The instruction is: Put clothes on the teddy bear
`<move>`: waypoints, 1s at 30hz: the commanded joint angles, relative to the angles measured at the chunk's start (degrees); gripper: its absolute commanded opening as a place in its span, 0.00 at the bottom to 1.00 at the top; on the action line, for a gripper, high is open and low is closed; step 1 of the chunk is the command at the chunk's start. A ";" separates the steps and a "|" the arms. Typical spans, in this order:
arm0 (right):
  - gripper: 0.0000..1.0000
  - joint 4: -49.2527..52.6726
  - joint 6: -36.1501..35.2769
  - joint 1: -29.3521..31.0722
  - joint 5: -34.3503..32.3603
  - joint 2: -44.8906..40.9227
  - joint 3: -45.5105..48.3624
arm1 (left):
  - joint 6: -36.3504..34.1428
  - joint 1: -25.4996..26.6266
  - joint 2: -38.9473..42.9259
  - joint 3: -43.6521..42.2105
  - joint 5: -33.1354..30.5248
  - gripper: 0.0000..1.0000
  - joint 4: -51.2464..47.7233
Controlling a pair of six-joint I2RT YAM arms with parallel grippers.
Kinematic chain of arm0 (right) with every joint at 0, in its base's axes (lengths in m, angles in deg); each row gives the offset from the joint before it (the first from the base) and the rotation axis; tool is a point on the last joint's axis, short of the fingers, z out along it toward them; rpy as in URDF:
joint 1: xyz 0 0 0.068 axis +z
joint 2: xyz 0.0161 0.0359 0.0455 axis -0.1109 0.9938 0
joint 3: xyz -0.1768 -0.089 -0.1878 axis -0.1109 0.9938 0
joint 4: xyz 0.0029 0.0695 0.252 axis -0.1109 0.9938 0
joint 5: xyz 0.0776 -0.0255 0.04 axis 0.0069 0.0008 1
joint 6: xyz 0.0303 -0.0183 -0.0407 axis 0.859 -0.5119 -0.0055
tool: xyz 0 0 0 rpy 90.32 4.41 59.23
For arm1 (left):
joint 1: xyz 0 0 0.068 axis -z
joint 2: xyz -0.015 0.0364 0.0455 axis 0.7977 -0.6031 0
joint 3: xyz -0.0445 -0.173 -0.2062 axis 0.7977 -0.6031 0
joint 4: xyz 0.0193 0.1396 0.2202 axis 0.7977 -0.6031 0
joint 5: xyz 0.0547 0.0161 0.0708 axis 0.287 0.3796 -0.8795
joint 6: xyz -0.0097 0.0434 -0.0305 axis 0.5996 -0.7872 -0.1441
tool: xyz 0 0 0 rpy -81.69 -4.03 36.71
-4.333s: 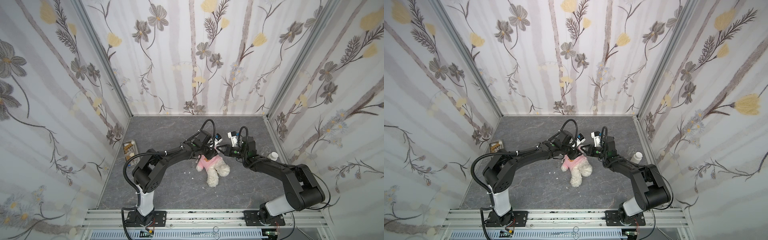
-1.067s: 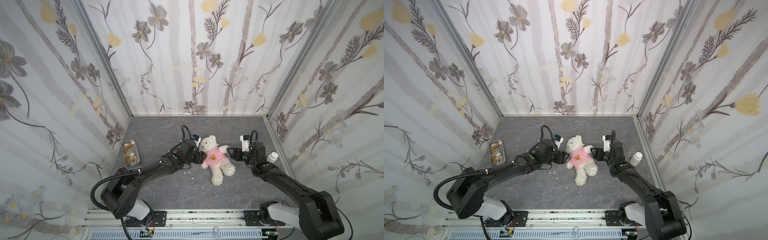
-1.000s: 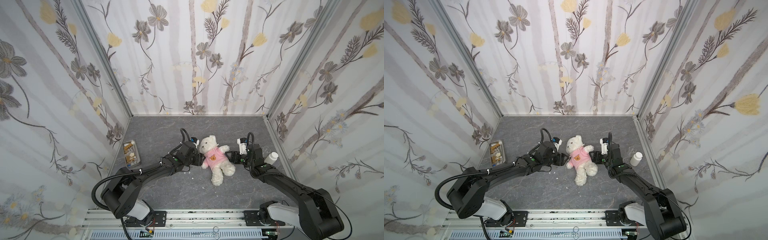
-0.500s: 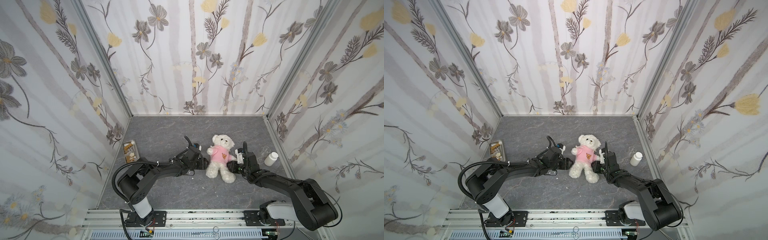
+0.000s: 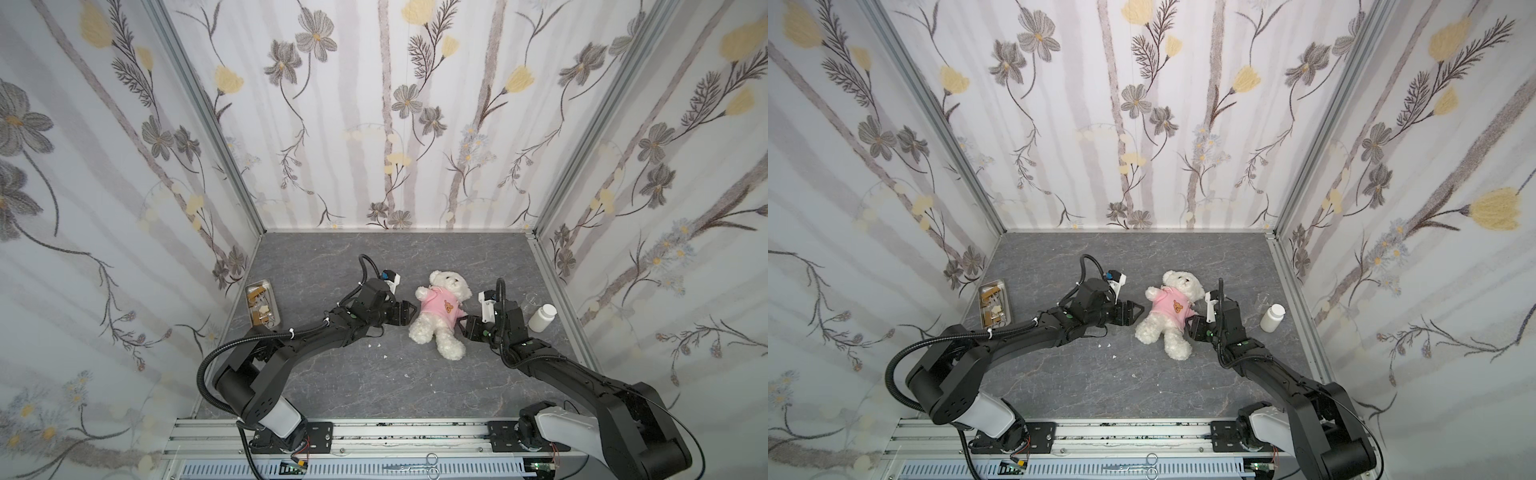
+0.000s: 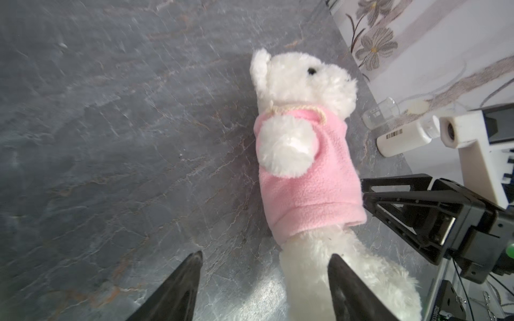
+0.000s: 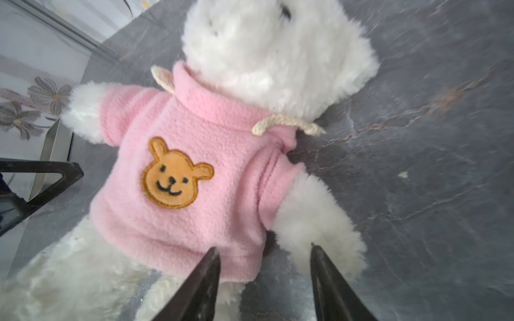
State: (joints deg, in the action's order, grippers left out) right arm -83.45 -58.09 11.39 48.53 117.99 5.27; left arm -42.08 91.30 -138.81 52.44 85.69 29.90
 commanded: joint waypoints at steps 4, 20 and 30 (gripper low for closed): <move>0.69 -2.58 -0.04 -0.69 -4.92 -2.80 -2.76 | -2.74 -1.05 -5.14 7.59 2.48 0.79 0.42; 0.63 -20.12 7.69 -0.50 12.50 26.19 -14.69 | 3.74 0.11 -22.63 18.51 10.14 0.42 1.30; 0.61 -20.80 8.80 7.96 14.41 34.08 -24.05 | 6.27 -2.70 -4.08 -5.48 -0.62 0.21 4.19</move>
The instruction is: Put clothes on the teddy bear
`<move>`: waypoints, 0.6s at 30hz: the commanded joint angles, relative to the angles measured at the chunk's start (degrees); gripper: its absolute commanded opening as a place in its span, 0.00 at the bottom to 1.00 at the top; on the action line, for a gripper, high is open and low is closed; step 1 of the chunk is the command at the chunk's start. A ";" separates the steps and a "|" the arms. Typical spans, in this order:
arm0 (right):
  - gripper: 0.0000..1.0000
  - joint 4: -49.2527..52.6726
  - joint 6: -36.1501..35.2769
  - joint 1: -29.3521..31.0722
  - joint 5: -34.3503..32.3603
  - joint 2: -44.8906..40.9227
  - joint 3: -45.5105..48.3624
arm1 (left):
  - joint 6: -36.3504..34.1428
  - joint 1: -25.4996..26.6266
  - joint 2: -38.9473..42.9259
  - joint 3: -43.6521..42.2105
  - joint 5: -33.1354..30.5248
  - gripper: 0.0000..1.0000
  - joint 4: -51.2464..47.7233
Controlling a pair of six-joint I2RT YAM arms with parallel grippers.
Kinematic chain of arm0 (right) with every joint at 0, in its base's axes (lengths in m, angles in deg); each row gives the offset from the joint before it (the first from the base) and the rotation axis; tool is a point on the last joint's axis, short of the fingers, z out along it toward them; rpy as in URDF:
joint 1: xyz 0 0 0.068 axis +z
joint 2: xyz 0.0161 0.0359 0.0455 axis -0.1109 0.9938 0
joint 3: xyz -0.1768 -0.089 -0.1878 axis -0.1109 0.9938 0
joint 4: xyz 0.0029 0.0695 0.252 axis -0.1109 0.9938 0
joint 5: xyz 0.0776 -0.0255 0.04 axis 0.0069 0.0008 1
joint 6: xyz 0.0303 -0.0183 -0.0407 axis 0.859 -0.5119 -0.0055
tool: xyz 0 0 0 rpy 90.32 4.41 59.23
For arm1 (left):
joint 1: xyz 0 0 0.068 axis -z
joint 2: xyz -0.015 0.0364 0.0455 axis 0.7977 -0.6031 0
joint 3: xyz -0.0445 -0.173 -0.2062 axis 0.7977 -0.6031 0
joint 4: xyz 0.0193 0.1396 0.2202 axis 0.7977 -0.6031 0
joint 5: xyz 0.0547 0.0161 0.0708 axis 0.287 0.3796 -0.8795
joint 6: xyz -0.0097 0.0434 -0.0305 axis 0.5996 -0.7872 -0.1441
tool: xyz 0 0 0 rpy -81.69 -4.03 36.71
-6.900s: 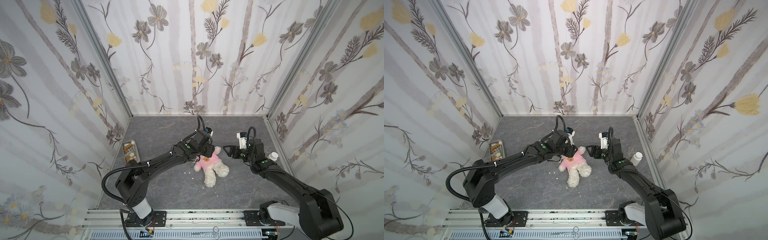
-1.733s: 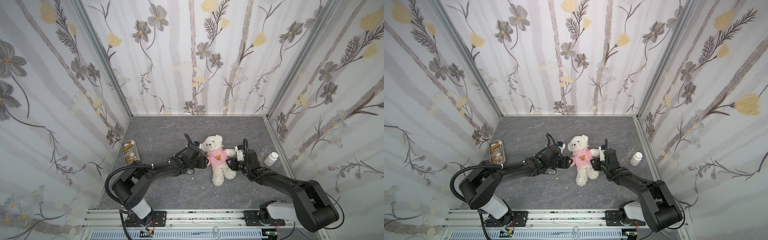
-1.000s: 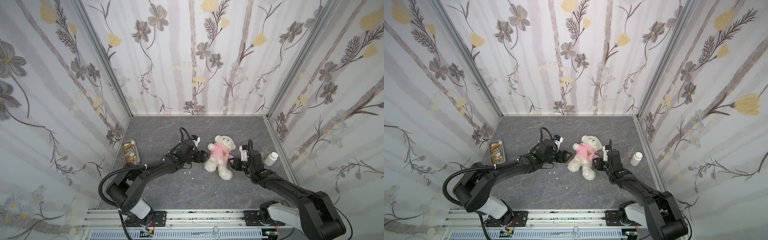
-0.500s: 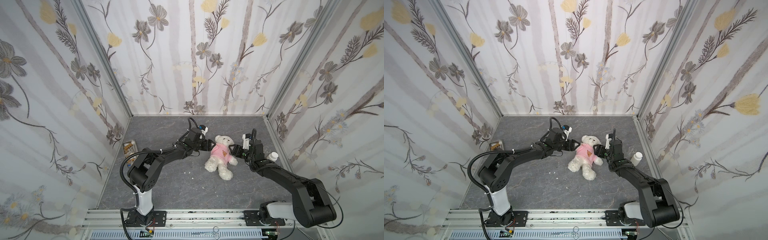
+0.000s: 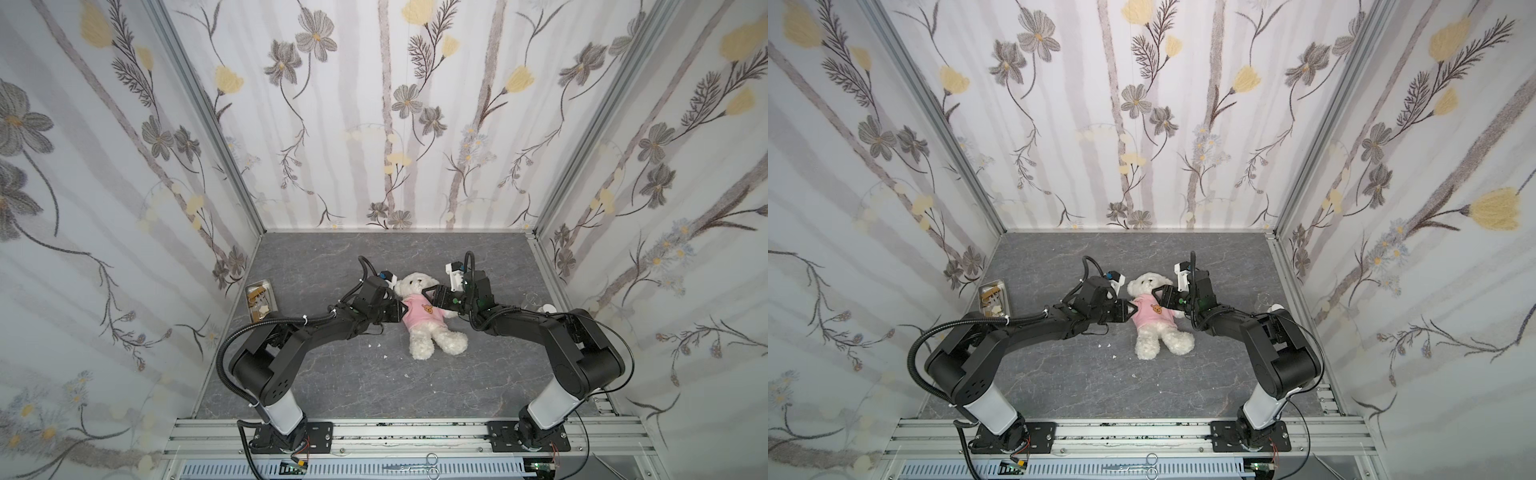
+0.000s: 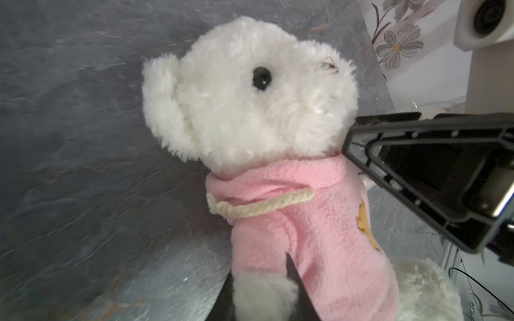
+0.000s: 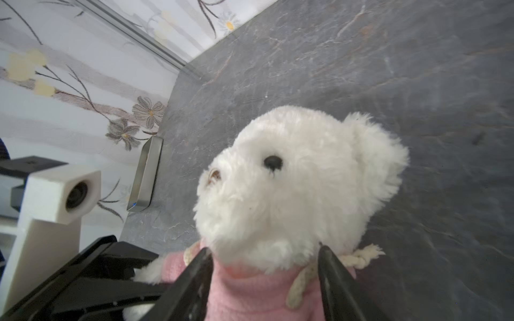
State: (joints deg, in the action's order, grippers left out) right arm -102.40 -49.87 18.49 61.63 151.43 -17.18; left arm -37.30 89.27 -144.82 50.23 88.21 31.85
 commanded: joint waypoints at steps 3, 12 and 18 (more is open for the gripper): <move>0.62 1.03 -1.45 1.02 -0.02 -1.31 -1.61 | 1.02 -1.61 2.73 -4.48 -3.40 0.21 2.18; 0.70 17.62 -17.03 0.97 -11.78 -16.94 -0.64 | -1.64 -2.65 11.51 -5.70 -3.03 0.65 2.17; 0.79 23.71 -22.13 0.93 -25.72 -29.25 4.40 | -7.06 -3.36 24.32 -8.25 -14.50 0.88 -0.49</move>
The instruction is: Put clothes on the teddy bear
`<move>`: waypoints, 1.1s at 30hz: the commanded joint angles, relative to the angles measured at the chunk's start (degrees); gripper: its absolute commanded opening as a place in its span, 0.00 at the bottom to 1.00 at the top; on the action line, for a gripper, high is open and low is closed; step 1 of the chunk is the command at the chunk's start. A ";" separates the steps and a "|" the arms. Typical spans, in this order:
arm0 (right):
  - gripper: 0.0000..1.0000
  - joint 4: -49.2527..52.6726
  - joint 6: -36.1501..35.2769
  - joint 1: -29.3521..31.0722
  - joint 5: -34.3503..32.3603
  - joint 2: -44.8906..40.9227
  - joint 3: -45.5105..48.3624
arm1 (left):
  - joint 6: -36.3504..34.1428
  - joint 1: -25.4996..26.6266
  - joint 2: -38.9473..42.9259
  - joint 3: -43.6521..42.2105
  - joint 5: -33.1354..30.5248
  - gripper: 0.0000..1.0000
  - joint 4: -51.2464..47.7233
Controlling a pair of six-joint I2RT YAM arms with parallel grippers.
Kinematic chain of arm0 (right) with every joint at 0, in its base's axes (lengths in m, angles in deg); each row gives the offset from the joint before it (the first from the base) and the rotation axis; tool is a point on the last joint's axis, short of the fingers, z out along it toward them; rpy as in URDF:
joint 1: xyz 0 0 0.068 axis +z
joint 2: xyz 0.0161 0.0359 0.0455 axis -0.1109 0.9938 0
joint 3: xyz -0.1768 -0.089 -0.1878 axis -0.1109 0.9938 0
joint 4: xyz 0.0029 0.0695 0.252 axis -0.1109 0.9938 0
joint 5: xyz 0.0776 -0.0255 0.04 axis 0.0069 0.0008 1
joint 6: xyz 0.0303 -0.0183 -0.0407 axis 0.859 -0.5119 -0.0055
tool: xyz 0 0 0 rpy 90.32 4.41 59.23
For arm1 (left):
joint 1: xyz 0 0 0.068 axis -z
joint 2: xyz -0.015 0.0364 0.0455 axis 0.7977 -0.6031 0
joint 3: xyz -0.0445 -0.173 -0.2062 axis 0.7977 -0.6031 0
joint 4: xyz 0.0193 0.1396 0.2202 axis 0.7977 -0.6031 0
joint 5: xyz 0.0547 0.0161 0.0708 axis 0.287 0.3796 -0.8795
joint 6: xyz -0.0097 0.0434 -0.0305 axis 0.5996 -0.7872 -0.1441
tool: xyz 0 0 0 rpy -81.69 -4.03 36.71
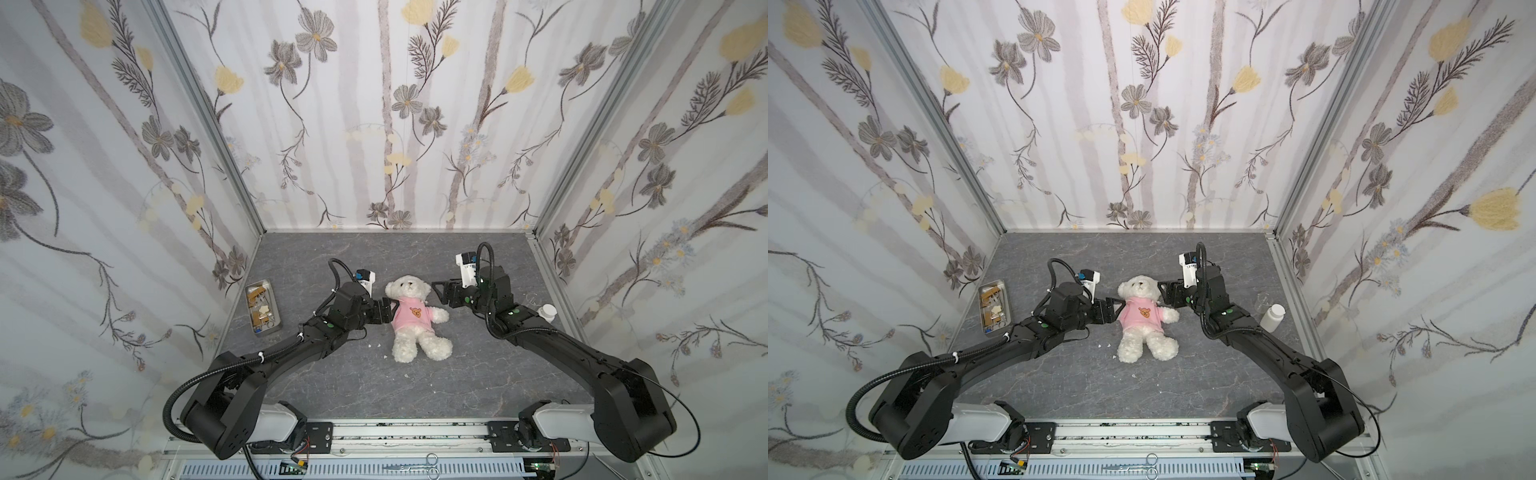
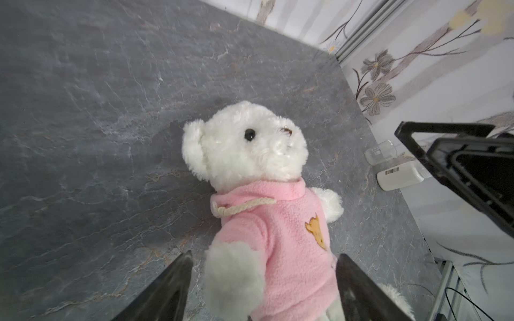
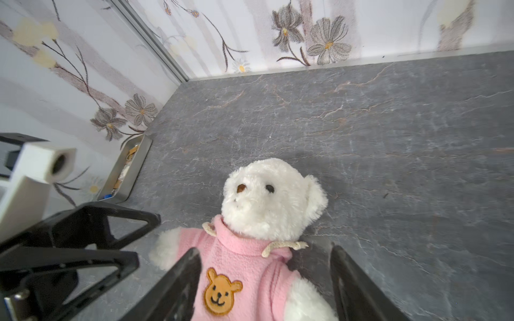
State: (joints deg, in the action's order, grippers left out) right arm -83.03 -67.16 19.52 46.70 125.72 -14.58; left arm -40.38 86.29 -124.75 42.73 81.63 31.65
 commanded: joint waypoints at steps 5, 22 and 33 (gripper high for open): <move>0.93 -0.55 -8.73 -3.26 -28.52 -12.79 6.58 | -13.39 -2.12 16.65 -3.47 -26.41 1.00 2.88; 1.00 -45.72 -15.65 -12.61 -41.80 -2.42 25.51 | -21.19 -25.06 10.01 -20.73 -35.75 1.00 27.10; 1.00 -70.93 -20.68 -16.66 -31.84 2.90 34.83 | -25.07 -29.62 -1.03 -29.04 -24.38 1.00 52.61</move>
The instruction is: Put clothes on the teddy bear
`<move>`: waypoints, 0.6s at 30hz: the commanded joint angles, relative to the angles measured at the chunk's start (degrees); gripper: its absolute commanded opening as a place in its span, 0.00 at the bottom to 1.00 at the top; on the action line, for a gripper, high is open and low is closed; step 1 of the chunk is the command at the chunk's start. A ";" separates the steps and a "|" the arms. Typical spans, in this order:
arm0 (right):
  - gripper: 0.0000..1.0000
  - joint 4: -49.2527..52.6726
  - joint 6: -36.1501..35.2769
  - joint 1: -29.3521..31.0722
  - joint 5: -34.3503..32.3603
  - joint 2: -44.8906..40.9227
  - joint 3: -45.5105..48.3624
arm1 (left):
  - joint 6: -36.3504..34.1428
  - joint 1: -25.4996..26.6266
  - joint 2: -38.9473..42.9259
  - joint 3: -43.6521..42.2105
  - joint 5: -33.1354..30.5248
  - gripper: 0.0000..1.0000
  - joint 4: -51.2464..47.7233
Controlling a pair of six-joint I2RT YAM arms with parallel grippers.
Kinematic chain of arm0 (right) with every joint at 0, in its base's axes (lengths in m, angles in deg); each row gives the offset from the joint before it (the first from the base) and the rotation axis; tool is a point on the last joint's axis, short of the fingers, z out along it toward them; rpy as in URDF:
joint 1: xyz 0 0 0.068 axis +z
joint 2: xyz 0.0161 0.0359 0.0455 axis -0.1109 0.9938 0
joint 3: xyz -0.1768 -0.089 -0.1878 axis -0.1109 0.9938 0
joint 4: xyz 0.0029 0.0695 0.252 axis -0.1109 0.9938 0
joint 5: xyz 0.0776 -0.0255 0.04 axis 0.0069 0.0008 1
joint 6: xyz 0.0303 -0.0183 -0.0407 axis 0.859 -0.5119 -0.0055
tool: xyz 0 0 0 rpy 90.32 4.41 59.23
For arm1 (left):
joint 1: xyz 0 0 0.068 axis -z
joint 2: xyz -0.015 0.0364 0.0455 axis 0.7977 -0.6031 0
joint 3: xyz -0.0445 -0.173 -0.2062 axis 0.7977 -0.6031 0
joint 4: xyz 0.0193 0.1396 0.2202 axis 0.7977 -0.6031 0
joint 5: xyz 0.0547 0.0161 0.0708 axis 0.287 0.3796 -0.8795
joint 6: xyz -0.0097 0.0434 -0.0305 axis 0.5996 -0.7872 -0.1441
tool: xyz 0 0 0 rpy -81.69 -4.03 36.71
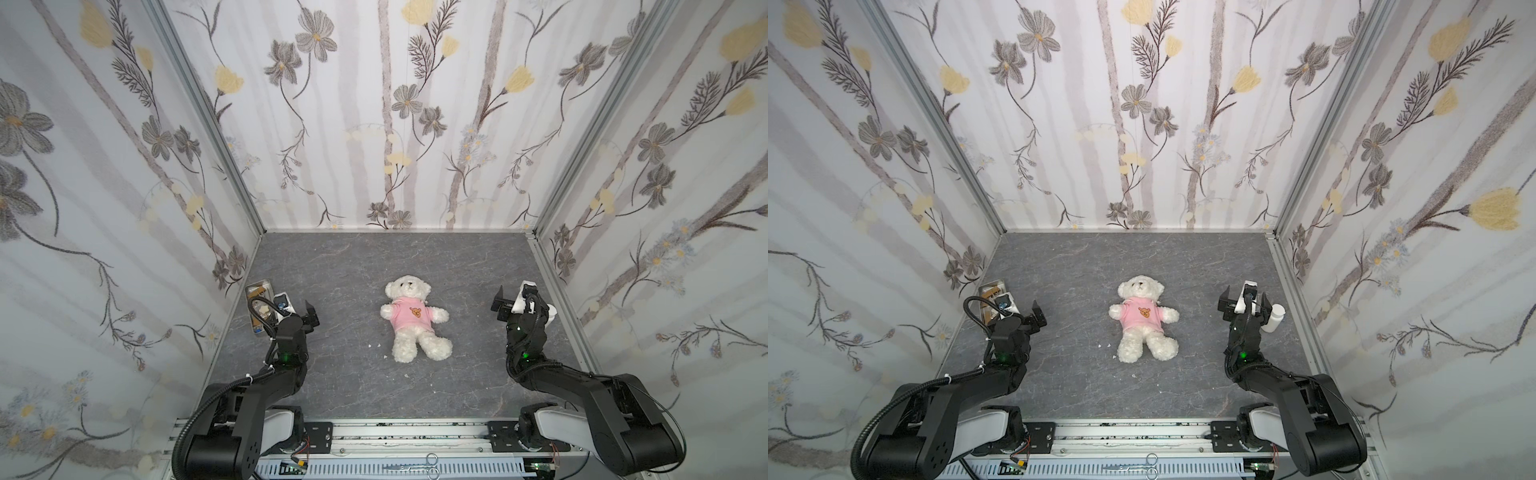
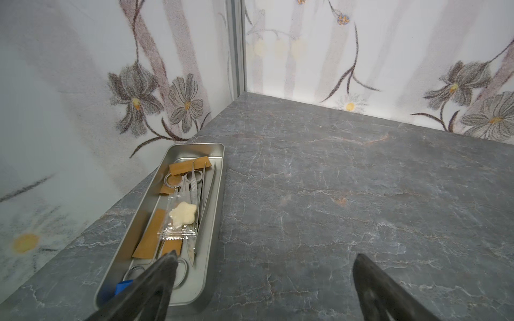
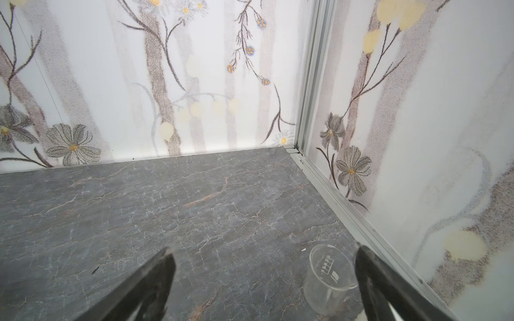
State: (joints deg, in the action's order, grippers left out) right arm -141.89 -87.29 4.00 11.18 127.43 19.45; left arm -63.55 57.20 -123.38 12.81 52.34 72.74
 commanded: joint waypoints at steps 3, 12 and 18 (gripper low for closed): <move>1.00 -9.32 1.83 -4.15 9.24 0.47 0.50 | -2.51 -1.41 -6.26 3.27 8.64 1.00 12.64; 1.00 -10.84 2.32 -5.51 11.47 4.14 -0.35 | 0.02 -3.40 -18.68 5.59 17.25 1.00 21.65; 1.00 -7.34 4.34 -7.57 13.87 4.17 -2.40 | -0.13 -3.33 -18.82 5.56 17.13 1.00 21.68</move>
State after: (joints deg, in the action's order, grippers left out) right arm -150.46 -84.05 -3.52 23.42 131.45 17.47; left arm -64.44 53.86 -142.07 18.17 68.69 90.62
